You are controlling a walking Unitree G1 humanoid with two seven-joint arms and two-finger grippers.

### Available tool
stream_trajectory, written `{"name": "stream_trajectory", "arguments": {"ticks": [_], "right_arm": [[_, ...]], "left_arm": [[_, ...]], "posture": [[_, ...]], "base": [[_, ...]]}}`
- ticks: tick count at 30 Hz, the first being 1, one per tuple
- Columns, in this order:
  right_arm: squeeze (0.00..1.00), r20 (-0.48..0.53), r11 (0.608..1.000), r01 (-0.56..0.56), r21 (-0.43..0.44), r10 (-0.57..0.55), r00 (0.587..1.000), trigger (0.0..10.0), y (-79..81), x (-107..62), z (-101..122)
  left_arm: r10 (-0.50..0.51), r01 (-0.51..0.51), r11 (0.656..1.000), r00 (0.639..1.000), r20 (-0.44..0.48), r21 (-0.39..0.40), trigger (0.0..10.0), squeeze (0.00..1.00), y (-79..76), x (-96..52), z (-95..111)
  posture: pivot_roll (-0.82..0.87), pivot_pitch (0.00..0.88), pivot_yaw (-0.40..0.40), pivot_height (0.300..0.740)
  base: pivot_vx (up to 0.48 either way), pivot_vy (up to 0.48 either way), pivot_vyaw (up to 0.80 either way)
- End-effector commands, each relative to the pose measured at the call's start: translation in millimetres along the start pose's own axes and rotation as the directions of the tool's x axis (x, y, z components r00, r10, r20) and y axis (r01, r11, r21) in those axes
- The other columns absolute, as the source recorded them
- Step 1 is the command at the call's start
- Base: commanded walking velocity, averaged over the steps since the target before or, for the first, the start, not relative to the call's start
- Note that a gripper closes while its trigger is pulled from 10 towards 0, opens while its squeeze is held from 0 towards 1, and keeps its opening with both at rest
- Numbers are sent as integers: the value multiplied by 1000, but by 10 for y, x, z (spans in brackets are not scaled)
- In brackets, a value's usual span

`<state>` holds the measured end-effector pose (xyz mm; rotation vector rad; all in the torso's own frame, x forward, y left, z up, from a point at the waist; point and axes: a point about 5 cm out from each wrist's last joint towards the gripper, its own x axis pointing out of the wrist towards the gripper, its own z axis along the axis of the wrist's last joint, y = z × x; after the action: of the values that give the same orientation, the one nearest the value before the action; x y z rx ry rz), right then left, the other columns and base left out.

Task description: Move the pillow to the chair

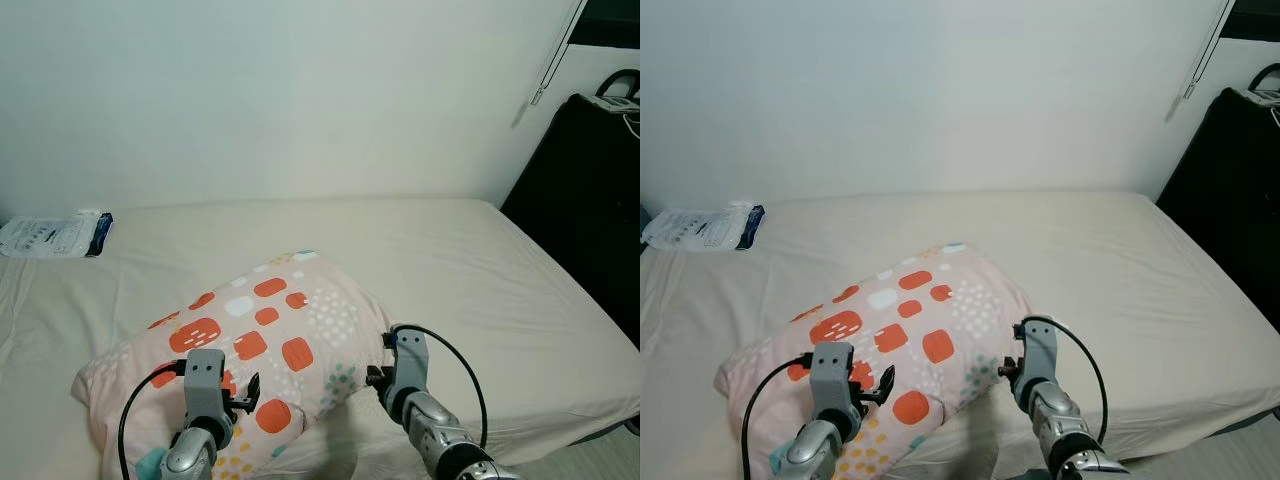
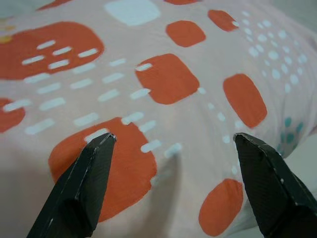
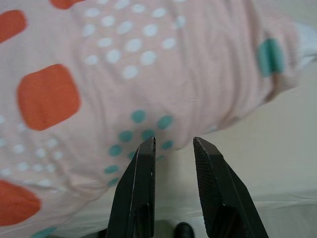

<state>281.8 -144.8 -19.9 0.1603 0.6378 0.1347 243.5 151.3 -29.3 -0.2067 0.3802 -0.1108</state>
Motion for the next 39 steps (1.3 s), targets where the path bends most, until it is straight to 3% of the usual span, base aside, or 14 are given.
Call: {"name": "stream_trajectory", "arguments": {"ticks": [1,9,10,22,29,35,37,39], "right_arm": [[0,8,1000,-21,11,21,1000,10000,41,13,32],[0,193,999,-37,-31,42,980,10000,140,41,340],[1000,235,996,-84,-12,85,968,10000,206,43,395],[1000,304,996,-88,-4,85,949,10000,243,27,447],[1000,298,995,-99,-19,100,949,10000,270,23,401],[1000,288,991,-119,-68,134,948,10000,344,20,351],[1000,257,985,-108,-138,141,956,10000,387,26,301],[1000,239,983,-106,-150,141,961,10000,394,27,265]], "left_arm": [[-15,15,1000,1000,14,-14,10000,0,-38,36,49],[20,-19,999,1000,22,-30,10000,0,7,21,41],[40,-39,999,999,33,-19,10000,1000,32,6,46],[107,-107,994,994,10,23,10000,1000,165,-26,42],[109,-109,993,994,1,46,10000,1000,159,-23,34],[121,-120,991,993,-10,52,10000,1000,146,-41,-4],[141,-139,988,990,-25,65,10000,1000,154,-57,-35],[144,-141,987,989,-39,72,10000,1000,156,-67,-60]], "posture": [[62,0,-98,740],[75,0,-117,740],[81,0,-120,740],[89,0,-117,740],[101,0,-118,740],[94,0,-111,740],[88,0,-108,740],[88,0,-108,740]], "base": [[0,0,0],[0,0,0],[0,0,0],[0,0,0],[0,0,0],[0,0,0],[0,0,0],[0,0,0]]}}
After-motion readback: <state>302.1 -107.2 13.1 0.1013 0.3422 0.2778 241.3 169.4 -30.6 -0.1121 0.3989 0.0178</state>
